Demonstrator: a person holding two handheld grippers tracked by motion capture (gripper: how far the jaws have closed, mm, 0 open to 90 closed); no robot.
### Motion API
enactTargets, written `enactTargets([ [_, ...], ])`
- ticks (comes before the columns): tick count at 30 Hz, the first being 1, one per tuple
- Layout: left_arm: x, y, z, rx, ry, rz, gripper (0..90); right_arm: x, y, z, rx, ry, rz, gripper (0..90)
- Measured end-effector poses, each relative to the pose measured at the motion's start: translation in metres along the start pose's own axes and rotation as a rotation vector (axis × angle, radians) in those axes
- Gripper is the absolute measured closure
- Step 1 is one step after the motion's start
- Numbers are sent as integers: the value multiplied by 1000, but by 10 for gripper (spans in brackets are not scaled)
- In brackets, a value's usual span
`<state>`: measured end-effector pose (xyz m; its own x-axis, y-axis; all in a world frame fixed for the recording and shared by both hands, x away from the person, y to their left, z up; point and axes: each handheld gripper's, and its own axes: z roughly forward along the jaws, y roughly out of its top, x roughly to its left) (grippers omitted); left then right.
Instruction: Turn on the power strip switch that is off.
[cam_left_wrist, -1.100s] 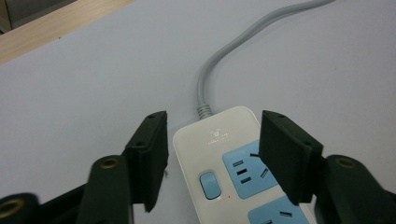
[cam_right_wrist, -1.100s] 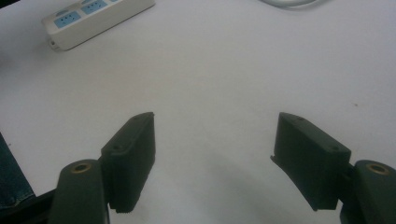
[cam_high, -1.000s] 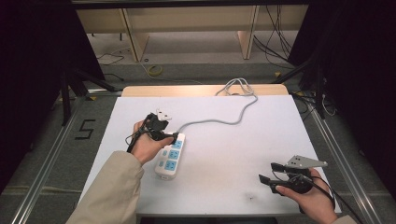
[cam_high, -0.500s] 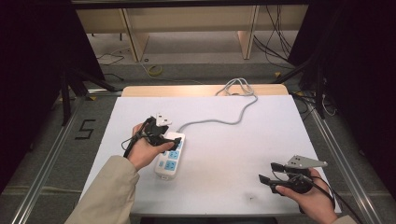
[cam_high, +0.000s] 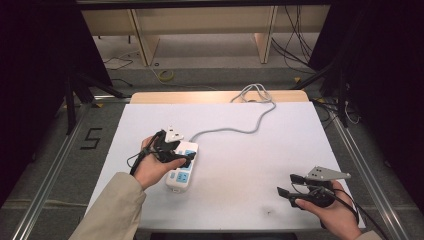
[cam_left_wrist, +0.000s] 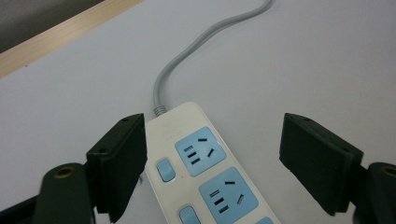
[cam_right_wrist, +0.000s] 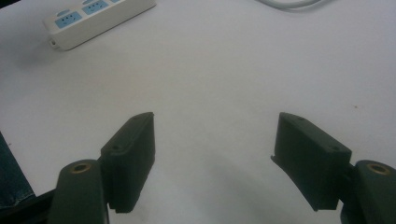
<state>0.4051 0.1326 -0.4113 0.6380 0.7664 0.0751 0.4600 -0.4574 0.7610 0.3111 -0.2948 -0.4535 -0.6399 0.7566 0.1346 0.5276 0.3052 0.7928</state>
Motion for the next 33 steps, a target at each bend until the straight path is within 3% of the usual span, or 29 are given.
enactTargets([
  [11,-4,-12,-7,-8,-9,1,230,0,0,0,-1,0,-4,294],
  [33,6,-34,-25,-58,13,-41,190,0,0,1,2,3,-10,289],
])
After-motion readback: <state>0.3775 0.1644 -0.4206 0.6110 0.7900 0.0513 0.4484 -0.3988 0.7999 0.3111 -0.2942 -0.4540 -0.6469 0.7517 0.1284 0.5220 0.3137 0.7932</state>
